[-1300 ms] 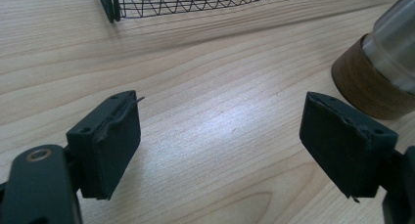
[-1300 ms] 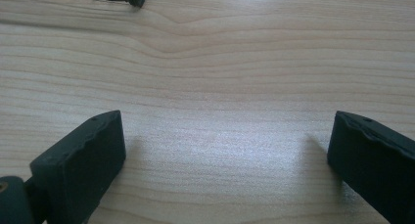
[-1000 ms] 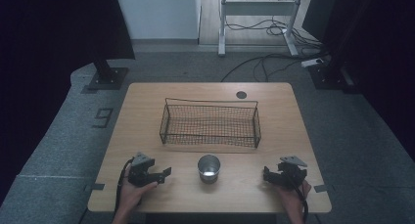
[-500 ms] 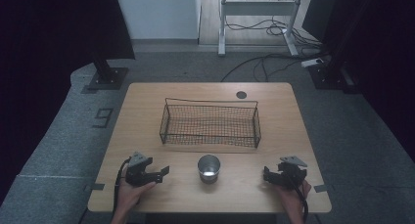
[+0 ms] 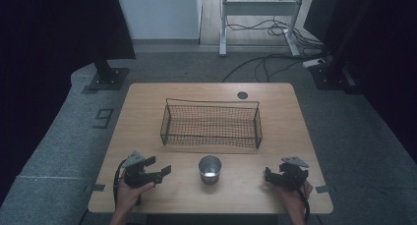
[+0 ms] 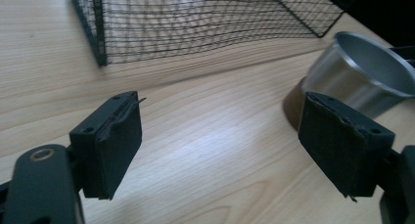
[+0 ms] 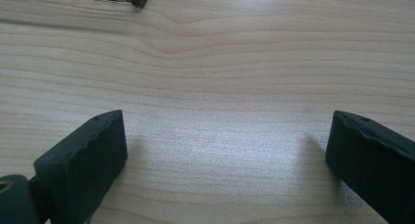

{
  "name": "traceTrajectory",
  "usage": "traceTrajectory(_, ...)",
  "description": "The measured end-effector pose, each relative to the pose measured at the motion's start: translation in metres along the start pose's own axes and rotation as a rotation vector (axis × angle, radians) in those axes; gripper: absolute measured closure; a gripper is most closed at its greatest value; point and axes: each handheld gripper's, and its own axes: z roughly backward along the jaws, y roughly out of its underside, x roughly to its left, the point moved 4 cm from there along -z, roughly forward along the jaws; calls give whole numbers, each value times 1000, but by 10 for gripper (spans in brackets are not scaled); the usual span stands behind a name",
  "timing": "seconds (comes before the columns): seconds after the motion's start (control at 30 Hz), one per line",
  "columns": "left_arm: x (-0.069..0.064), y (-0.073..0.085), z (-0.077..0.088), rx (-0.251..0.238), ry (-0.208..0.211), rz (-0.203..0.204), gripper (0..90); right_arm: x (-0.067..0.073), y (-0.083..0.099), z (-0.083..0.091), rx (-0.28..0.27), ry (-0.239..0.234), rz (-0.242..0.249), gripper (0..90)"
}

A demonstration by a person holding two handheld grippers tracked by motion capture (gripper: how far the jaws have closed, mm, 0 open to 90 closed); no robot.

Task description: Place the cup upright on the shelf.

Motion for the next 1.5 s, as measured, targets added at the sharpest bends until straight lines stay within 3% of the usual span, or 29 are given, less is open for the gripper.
traceTrajectory(0.63, -28, -10, 0, -5, 45, -45, 156, 0, 0, 0, -1, 0, 0, 21)
traceTrajectory(1.5, -73, -26, -27, 50, 136, -115, 94, -1, 0, 0, -7, 3, 2, 30)
